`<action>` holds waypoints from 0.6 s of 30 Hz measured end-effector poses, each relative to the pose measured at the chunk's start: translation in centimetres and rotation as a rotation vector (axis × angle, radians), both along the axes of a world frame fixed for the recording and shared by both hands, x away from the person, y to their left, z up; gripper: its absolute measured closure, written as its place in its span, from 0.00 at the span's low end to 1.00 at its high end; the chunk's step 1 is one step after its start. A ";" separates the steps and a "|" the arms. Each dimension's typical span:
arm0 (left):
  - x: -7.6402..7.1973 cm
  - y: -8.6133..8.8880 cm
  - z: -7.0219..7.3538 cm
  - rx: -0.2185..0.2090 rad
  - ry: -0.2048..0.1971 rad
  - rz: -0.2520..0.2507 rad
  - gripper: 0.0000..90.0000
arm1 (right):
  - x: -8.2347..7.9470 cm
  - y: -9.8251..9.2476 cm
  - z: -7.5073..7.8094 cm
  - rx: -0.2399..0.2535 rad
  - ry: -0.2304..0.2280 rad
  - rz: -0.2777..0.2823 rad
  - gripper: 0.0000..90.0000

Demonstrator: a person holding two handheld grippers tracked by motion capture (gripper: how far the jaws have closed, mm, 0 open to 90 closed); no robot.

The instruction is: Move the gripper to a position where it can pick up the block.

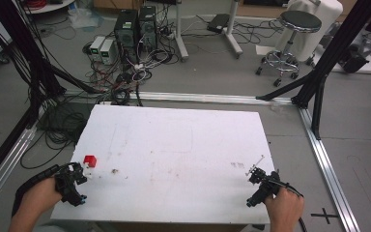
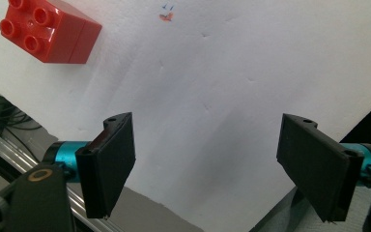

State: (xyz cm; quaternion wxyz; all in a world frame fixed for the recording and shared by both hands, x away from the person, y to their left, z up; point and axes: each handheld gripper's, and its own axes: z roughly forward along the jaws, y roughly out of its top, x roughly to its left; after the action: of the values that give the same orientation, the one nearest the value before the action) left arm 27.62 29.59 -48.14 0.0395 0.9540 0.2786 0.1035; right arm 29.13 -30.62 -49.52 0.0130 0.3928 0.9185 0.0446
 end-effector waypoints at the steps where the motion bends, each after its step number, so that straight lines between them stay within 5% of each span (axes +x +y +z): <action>1: 0.0 0.0 0.0 0.000 0.000 0.000 0.24 | 0.0 0.0 0.0 0.000 0.001 -0.001 0.03; 18: 0.0 0.0 0.0 0.001 -0.003 -0.011 0.24 | -0.1 -0.3 0.0 0.019 0.001 -0.005 0.03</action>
State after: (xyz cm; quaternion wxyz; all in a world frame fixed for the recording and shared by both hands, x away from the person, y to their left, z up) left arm 27.59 29.60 -48.10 0.0399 0.9554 0.2731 0.1047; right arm 29.00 -30.87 -49.56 0.0089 0.3954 0.9169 0.0530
